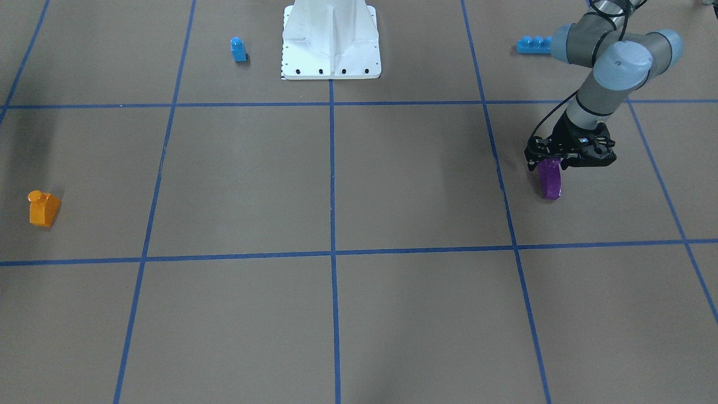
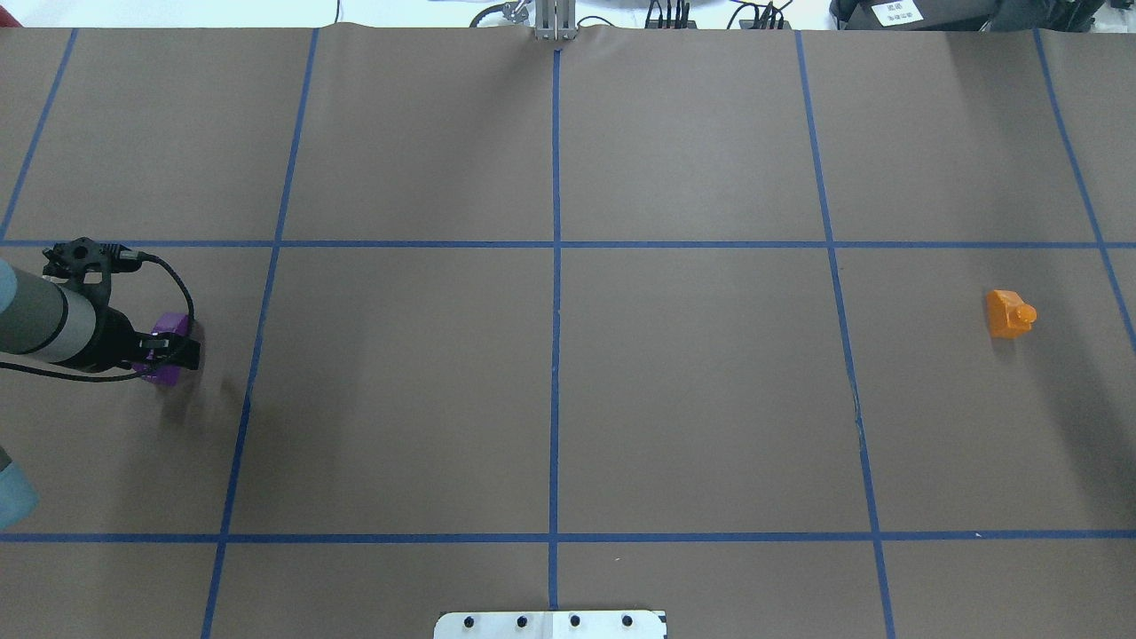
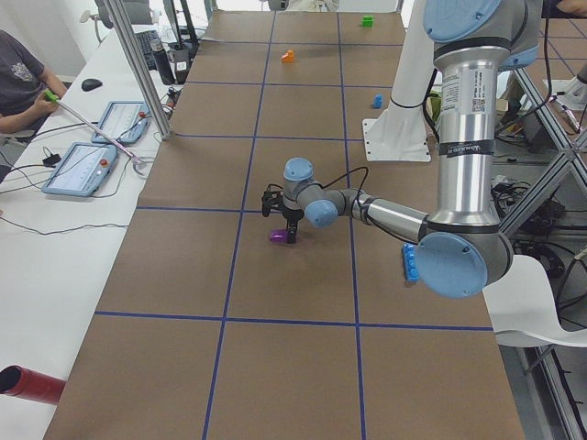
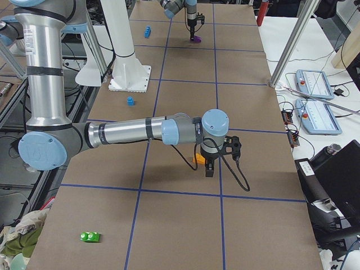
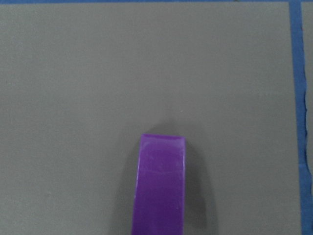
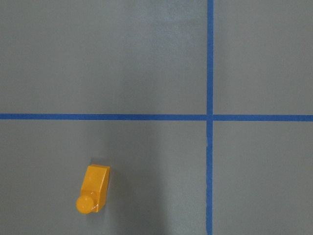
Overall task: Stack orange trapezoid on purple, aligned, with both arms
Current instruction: 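Lower the left gripper onto the purple trapezoid block and grasp it, then carry the purple block with the left gripper toward the table center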
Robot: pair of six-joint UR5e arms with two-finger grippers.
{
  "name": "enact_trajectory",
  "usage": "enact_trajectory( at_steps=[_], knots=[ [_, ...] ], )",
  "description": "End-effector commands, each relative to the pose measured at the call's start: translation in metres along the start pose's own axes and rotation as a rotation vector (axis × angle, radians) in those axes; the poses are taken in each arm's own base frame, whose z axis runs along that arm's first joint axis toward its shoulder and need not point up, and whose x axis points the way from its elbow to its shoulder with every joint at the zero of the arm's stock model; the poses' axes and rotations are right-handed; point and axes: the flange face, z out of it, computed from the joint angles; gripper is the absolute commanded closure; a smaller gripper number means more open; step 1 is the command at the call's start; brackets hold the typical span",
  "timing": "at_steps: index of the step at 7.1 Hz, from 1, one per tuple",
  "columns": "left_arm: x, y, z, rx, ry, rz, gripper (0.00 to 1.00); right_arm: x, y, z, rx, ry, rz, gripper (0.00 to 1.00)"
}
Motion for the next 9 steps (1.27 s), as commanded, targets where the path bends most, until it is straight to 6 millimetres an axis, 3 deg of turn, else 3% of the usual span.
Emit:
enact_trajectory(
  at_steps=[1, 3, 4, 5, 6, 8, 9],
  knots=[
    [-0.001, 0.002, -0.002, -0.009, 0.004, 0.036, 1.00, 0.001, 0.001, 0.002, -0.003, -0.001, 0.001, 0.00],
    [0.020, 0.001, -0.025, 0.012, 0.042, 0.056, 1.00, 0.009, 0.006, 0.007, -0.014, 0.006, 0.014, 0.00],
    [0.048, -0.003, -0.050, 0.035, 0.075, 0.078, 1.00, 0.009, 0.005, 0.007, 0.005, 0.002, -0.009, 0.00],
    [0.092, 0.012, -0.055, 0.027, 0.100, 0.235, 1.00, 0.012, 0.010, 0.009, 0.013, -0.001, -0.017, 0.00],
    [0.157, -0.008, -0.073, 0.070, 0.098, 0.325, 1.00, 0.010, 0.010, 0.008, 0.015, -0.004, -0.017, 0.00],
    [0.319, -0.030, -0.117, 0.018, 0.067, 0.371, 1.00, 0.010, 0.011, 0.009, 0.012, -0.014, -0.017, 0.00],
    [0.376, -0.033, -0.102, 0.027, 0.052, 0.401, 1.00, 0.010, 0.011, 0.008, 0.014, -0.015, -0.016, 0.00]
  ],
)
